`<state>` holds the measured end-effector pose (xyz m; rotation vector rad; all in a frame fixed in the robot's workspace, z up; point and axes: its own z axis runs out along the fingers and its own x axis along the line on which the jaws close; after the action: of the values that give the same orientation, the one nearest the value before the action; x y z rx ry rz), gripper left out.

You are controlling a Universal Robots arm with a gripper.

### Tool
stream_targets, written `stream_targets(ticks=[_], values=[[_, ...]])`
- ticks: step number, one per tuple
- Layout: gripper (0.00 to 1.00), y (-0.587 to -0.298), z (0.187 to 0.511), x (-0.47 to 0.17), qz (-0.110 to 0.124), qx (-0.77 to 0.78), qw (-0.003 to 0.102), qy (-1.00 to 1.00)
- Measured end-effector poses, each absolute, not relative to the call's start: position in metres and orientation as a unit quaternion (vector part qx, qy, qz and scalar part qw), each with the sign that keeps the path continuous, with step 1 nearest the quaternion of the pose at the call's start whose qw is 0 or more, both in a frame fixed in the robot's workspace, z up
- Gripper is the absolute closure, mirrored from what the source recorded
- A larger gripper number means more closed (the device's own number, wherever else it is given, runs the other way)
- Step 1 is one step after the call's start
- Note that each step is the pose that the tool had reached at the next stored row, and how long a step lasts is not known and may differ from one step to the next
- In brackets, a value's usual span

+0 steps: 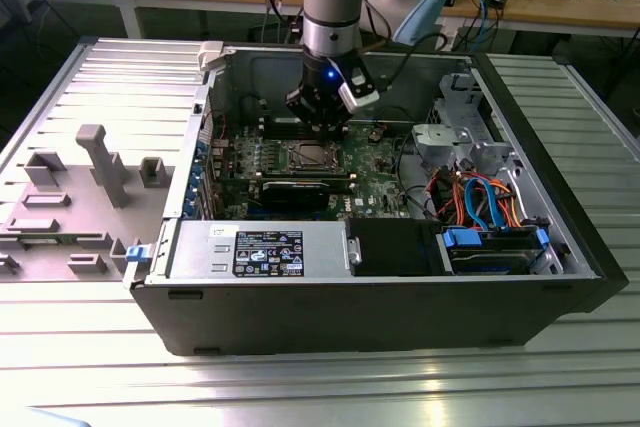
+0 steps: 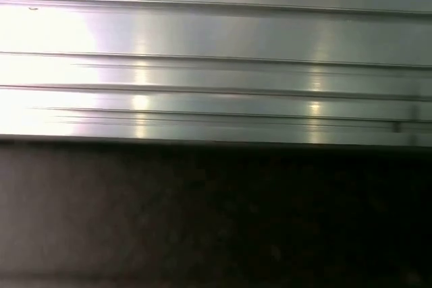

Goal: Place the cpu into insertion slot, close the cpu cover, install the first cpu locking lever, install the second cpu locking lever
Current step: 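Install the first cpu locking lever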

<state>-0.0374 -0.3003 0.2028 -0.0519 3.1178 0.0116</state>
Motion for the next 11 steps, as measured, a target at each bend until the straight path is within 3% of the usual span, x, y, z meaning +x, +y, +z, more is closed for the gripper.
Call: stream_targets(ticks=[11], values=[[0.89, -0.2998, 0.2068, -0.0373, 0.016, -0.017, 0.012, 1.0]])
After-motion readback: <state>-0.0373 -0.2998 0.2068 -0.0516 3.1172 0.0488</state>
